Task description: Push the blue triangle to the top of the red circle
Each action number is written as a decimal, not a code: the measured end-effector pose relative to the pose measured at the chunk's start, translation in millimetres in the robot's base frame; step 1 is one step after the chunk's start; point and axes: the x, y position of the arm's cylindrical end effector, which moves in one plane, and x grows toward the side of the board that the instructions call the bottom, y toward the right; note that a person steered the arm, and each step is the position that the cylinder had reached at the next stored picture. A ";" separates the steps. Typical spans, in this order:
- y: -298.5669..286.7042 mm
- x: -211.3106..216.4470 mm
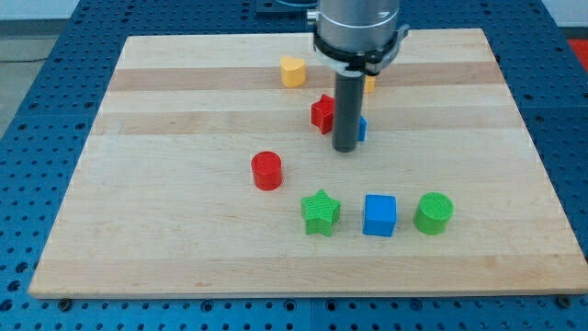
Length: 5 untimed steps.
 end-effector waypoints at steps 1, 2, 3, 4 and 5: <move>43.2 -5.8; 66.7 -24.1; 57.9 -43.4; 27.5 -38.6; -8.4 -22.4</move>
